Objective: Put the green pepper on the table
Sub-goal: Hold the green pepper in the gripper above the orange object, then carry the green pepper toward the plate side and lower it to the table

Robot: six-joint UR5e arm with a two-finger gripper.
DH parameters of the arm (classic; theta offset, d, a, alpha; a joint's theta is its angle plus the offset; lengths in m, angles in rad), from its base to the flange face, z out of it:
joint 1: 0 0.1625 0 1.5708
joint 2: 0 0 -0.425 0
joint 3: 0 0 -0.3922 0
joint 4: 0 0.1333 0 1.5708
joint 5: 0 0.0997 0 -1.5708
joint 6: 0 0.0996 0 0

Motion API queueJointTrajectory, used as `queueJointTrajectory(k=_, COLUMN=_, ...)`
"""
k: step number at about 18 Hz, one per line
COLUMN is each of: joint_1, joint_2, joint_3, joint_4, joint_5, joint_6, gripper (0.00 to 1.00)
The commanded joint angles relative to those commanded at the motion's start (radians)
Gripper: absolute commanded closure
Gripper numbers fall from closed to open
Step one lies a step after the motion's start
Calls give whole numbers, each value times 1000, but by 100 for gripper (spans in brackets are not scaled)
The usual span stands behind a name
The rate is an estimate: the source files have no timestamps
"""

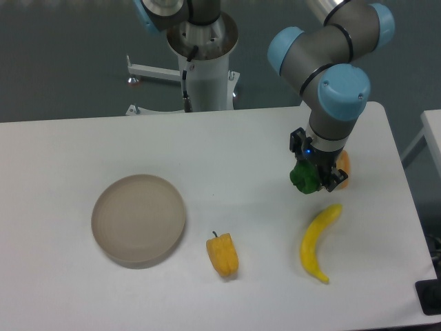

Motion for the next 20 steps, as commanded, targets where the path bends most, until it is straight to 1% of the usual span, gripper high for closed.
queueJointTrajectory(k=6, joint_1=-2, joint_2=2, joint_3=-3, joint_4=-2, joint_5=5, joint_6=-11, gripper=96)
queueJointTrajectory(k=8, joint_1=-3, joint_2=8, joint_3=-23, joint_4=-3, joint_5=5, joint_6=-11, gripper=95)
queueJointTrajectory(k=10, joint_1=-3, joint_2=35, joint_3=-92, joint_4=-11, joint_5=-1, joint_6=-9, gripper=94)
queueJointTrajectory(k=11, joint_1=-6, joint_2=78, joint_3=-173, joint_4=-3, joint_5=-2, joint_6=-8, gripper=94)
queueJointTrajectory(k=13, joint_1=-18, joint_2=139, joint_3=-308, joint_4=9, joint_5=-8, joint_6=-3, gripper=96)
queueJointTrajectory(k=14, joint_1=-35, joint_2=164, joint_3=-368, joint_4=46, joint_5=-8, joint_6=-3, gripper=96)
queueJointTrajectory(k=16, joint_1=-70, joint_2=181, joint_3=-446, joint_4=110, joint_5=-6, joint_6=-6, gripper=96)
queueJointTrajectory(k=17, joint_1=-75, joint_2=202, joint_3=-478, joint_4=133, joint_5=-8, joint_6=-11, gripper=95)
queueJointTrajectory(k=19, joint_1=-113, joint_2=218, joint_3=-538, joint_4=147, joint_5=-6, joint_6=-18, gripper=92)
queueJointTrajectory(k=20, joint_1=-115, joint_2=222, joint_3=-555, joint_4=149, joint_5=-8, joint_6=-17, gripper=88)
